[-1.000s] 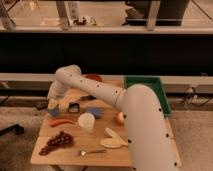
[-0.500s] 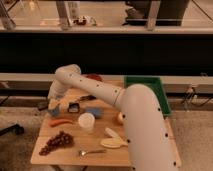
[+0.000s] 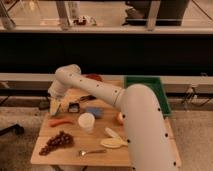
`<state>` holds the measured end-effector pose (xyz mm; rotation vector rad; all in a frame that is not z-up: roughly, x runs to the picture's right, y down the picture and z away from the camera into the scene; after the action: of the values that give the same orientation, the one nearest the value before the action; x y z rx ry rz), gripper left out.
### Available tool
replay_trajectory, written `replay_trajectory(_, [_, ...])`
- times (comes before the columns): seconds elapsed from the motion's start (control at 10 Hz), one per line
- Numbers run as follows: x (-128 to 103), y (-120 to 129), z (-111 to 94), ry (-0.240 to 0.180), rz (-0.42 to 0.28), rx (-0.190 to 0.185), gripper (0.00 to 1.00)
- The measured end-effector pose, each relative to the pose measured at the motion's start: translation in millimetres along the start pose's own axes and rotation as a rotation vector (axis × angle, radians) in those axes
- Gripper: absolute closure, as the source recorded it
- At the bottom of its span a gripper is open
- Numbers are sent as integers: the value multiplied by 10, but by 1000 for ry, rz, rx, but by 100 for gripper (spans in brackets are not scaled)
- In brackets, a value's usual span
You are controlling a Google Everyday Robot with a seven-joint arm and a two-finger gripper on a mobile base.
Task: Place eraser in plastic cup
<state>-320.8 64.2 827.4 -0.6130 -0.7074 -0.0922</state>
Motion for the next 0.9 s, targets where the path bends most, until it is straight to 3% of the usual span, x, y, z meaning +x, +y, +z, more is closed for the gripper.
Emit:
replay_trajectory(0.2, [-82, -19, -163, 7, -18, 38, 20])
replay_trajectory(0.6, [-268, -105, -803, -5, -17, 136, 20])
replay_trajectory(0.9, [-1, -95, -979, -20, 25, 190, 20])
